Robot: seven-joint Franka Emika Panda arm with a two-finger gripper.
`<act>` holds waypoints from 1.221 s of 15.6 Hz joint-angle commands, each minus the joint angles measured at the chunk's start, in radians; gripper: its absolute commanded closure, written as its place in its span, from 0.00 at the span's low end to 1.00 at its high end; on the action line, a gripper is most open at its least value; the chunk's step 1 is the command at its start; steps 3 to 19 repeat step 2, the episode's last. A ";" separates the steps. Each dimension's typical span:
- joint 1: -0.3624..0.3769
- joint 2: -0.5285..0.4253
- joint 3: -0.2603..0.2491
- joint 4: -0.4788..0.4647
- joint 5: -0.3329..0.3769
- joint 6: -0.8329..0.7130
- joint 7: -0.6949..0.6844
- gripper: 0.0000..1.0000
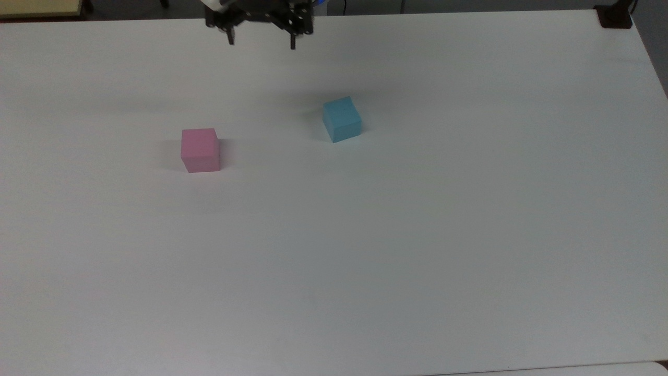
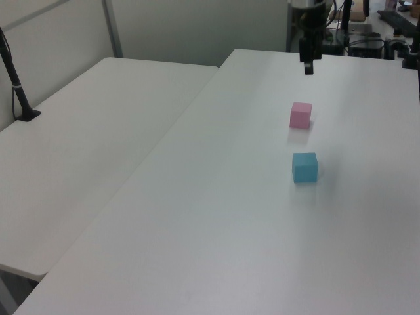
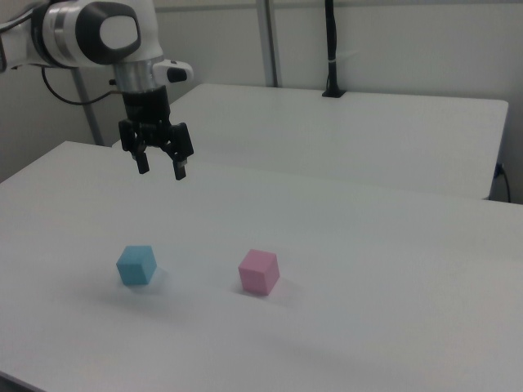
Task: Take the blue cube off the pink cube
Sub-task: 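Open the gripper and raise it away from the cubes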
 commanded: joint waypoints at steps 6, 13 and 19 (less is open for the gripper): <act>-0.021 -0.030 0.003 -0.010 -0.033 -0.024 0.019 0.00; -0.021 -0.030 0.003 -0.010 -0.033 -0.024 0.019 0.00; -0.021 -0.030 0.003 -0.010 -0.033 -0.024 0.019 0.00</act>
